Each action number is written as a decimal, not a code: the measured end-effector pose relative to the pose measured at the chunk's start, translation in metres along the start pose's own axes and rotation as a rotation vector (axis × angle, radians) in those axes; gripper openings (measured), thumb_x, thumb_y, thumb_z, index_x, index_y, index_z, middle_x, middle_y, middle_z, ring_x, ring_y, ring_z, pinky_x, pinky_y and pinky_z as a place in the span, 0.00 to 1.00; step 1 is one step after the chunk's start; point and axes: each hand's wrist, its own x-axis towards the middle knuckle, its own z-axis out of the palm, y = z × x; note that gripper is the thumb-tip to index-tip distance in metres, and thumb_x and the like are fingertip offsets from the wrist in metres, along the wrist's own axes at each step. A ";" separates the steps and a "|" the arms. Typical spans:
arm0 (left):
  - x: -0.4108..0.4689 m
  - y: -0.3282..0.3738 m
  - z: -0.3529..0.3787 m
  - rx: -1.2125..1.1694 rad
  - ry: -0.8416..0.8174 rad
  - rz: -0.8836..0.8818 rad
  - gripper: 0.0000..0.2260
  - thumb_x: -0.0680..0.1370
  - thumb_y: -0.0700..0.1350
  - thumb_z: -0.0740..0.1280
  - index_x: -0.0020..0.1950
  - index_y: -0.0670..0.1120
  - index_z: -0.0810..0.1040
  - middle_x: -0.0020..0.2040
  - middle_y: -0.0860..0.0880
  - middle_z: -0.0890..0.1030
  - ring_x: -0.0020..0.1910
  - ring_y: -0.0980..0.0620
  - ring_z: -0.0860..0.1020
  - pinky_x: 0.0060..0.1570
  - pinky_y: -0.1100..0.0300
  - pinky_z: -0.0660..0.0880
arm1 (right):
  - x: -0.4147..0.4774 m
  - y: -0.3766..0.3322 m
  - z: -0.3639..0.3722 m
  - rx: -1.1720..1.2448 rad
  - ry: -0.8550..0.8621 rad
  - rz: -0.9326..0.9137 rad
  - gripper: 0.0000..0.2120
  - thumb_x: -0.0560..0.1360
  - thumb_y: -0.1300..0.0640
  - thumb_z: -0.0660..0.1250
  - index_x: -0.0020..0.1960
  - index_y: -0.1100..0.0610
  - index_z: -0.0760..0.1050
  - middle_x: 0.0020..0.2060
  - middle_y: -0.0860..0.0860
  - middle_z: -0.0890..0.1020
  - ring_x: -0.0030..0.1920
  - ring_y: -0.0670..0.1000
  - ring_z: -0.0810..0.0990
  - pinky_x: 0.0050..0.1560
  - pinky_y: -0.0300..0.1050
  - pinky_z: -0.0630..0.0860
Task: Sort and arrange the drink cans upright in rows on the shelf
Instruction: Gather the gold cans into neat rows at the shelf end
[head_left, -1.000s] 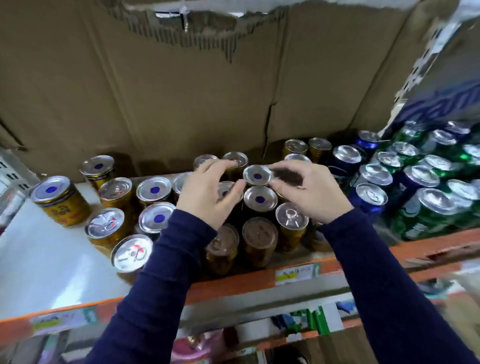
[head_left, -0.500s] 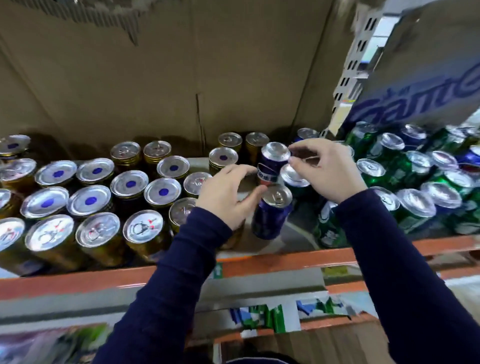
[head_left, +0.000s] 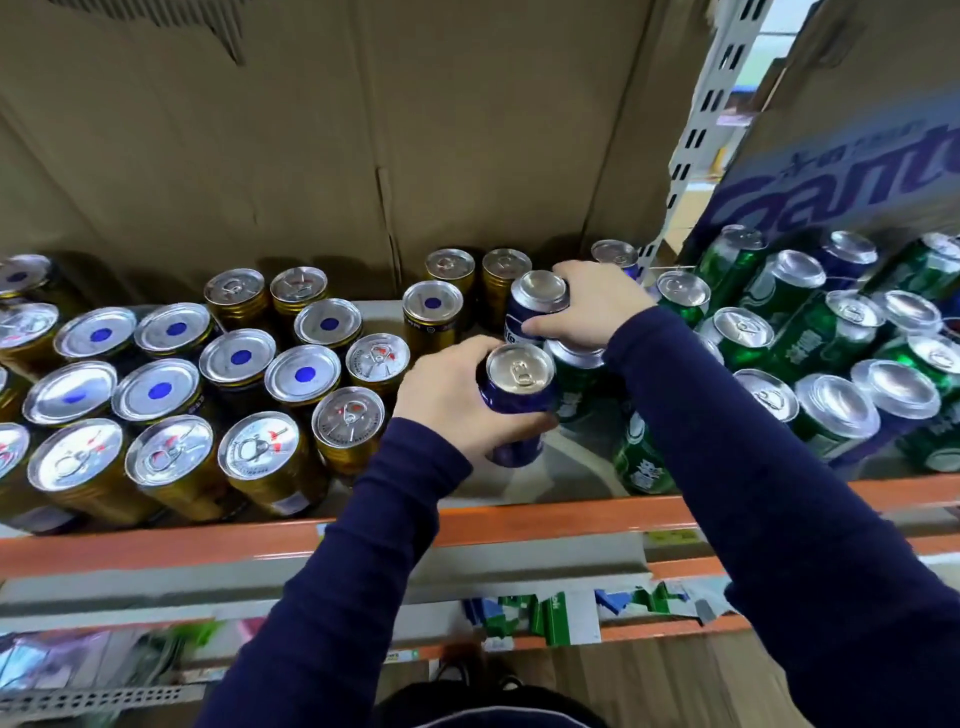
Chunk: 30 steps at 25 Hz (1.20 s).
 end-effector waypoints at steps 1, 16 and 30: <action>0.000 -0.001 -0.004 -0.072 0.039 0.014 0.26 0.58 0.61 0.78 0.51 0.56 0.76 0.46 0.60 0.81 0.46 0.64 0.78 0.48 0.70 0.73 | 0.004 -0.003 0.003 -0.003 -0.005 0.025 0.23 0.64 0.39 0.72 0.49 0.55 0.73 0.44 0.53 0.78 0.49 0.58 0.78 0.44 0.48 0.72; 0.023 0.022 -0.025 -0.589 0.137 0.199 0.28 0.61 0.53 0.78 0.57 0.45 0.78 0.54 0.47 0.81 0.54 0.52 0.79 0.55 0.56 0.76 | -0.063 0.011 -0.037 1.025 0.621 -0.018 0.25 0.62 0.56 0.77 0.53 0.56 0.68 0.45 0.49 0.77 0.42 0.43 0.78 0.43 0.40 0.75; 0.002 0.198 0.138 -0.840 -0.046 0.270 0.17 0.65 0.51 0.73 0.50 0.45 0.80 0.46 0.50 0.83 0.46 0.51 0.81 0.48 0.58 0.76 | -0.251 0.219 -0.061 1.222 0.873 0.131 0.25 0.65 0.52 0.73 0.58 0.60 0.73 0.46 0.48 0.84 0.46 0.48 0.82 0.45 0.42 0.77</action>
